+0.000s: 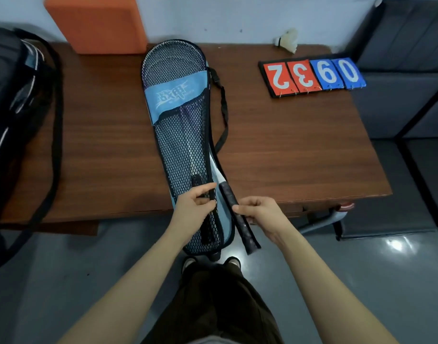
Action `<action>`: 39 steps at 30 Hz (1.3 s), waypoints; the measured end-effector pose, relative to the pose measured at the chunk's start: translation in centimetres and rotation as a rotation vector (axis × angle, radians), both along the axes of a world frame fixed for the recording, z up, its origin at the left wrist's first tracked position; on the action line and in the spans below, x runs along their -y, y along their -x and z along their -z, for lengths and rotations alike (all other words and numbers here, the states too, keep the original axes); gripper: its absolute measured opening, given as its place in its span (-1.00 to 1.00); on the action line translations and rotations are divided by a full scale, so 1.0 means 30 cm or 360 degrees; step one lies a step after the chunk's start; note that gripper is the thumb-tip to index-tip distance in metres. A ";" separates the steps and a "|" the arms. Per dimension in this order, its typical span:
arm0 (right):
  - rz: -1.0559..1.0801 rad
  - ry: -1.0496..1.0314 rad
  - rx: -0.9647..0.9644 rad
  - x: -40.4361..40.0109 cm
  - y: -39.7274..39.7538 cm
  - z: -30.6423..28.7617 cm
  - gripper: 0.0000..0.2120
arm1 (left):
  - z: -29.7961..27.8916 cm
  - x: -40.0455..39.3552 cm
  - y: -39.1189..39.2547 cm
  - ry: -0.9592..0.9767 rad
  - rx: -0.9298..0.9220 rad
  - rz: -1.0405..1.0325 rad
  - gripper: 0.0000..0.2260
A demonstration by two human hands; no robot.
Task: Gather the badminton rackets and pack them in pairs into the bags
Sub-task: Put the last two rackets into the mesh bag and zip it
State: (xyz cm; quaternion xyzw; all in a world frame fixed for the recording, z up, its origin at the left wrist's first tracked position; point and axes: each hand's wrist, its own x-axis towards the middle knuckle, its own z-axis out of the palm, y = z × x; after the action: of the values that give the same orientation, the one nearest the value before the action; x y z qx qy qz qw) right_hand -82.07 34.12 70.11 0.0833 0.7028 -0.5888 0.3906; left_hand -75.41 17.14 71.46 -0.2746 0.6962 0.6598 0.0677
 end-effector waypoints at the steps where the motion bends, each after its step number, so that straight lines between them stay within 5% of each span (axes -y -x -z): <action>1: 0.0035 0.0017 0.0003 0.024 0.007 -0.004 -0.91 | -0.011 0.005 -0.006 -0.0013 -0.0019 -0.0002 -0.62; 6: 0.0042 -0.0012 -0.0095 0.164 0.028 -0.001 -0.78 | -0.050 0.040 -0.018 0.0007 -0.0102 -0.0144 -0.61; 11: -0.0117 -0.0082 -0.0293 0.226 0.047 0.031 -0.86 | -0.078 0.079 0.005 -0.0156 -0.0139 -0.0282 -0.62; 16: -0.0278 0.0129 0.0179 0.165 0.044 0.073 -0.75 | -0.092 0.091 0.016 -0.0327 -0.0205 -0.0402 -0.64; 27: 0.0055 0.0036 0.0399 0.098 -0.017 0.102 -0.85 | -0.080 0.092 0.019 -0.0685 -0.0247 -0.0518 -0.67; 31: 0.0173 0.0138 0.0608 0.081 -0.052 0.117 -0.62 | -0.082 0.096 0.021 -0.0815 -0.0267 -0.0567 -0.66; 35: 0.0092 0.0366 0.0742 0.065 -0.042 0.101 -0.93 | -0.066 0.082 0.010 -0.0552 -0.0186 -0.0397 -0.66; 39: 0.0054 0.0355 0.0572 0.081 -0.023 0.067 -0.90 | -0.024 0.056 -0.026 0.0320 -0.0157 0.0169 -0.65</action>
State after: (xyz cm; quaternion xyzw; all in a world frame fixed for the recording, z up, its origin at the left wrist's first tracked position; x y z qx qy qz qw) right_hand -81.38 31.69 68.09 0.1550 0.5508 -0.6451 0.5064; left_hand -74.64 15.45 72.17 -0.2101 0.7748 0.5949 0.0403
